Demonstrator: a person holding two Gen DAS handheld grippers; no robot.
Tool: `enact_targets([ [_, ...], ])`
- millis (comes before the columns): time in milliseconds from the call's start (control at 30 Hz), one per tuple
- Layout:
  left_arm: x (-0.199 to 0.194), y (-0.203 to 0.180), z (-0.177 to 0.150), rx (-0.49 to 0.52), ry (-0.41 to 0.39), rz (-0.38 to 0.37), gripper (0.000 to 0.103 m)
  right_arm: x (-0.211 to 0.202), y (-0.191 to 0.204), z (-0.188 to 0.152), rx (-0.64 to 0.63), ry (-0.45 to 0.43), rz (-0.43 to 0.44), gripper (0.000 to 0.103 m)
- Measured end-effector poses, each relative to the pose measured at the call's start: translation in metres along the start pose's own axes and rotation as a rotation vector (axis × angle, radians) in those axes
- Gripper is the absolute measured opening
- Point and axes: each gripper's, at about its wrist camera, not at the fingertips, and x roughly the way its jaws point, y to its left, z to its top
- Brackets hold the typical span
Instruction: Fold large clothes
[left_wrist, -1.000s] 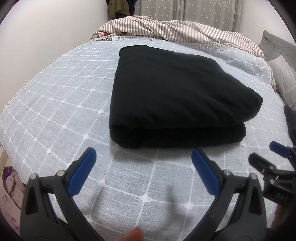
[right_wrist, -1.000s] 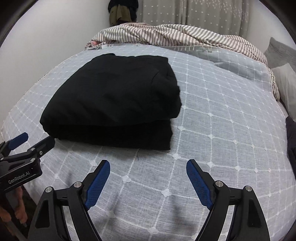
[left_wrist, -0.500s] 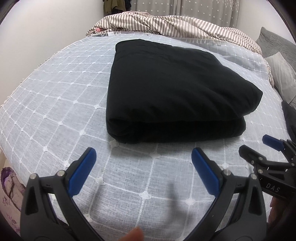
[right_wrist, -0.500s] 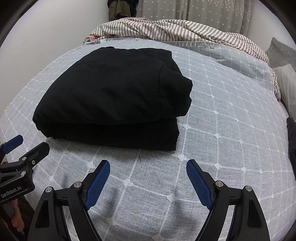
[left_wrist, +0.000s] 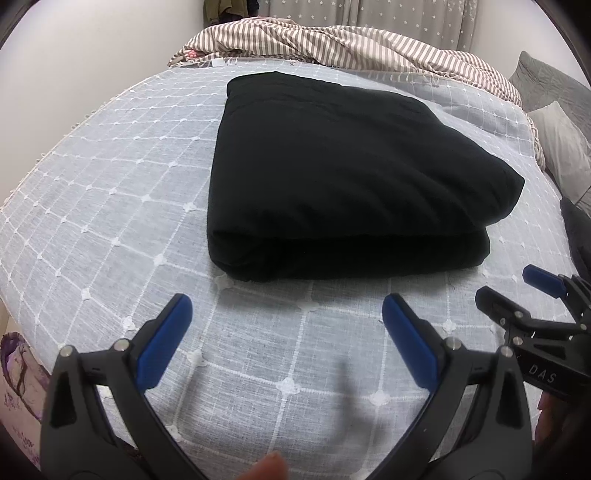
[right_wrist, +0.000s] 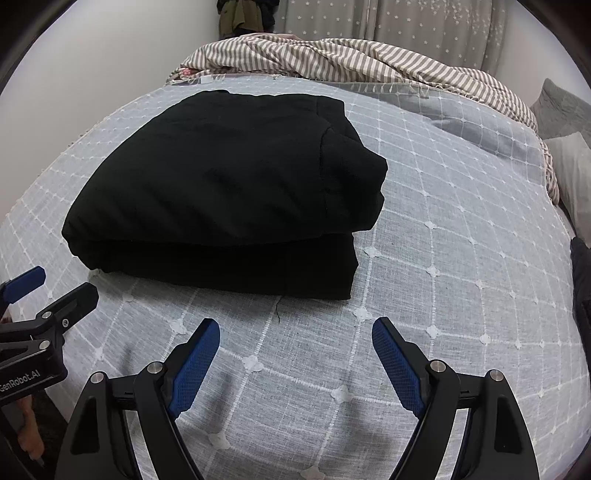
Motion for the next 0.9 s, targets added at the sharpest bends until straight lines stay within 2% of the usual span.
enact_targets([
  [900,0.0022,-0.0043,-0.0006,0.004,0.011,-0.007,0.102,-0.0012,-0.0053,-0.0010,0.011,0.002,-0.003,0.086],
])
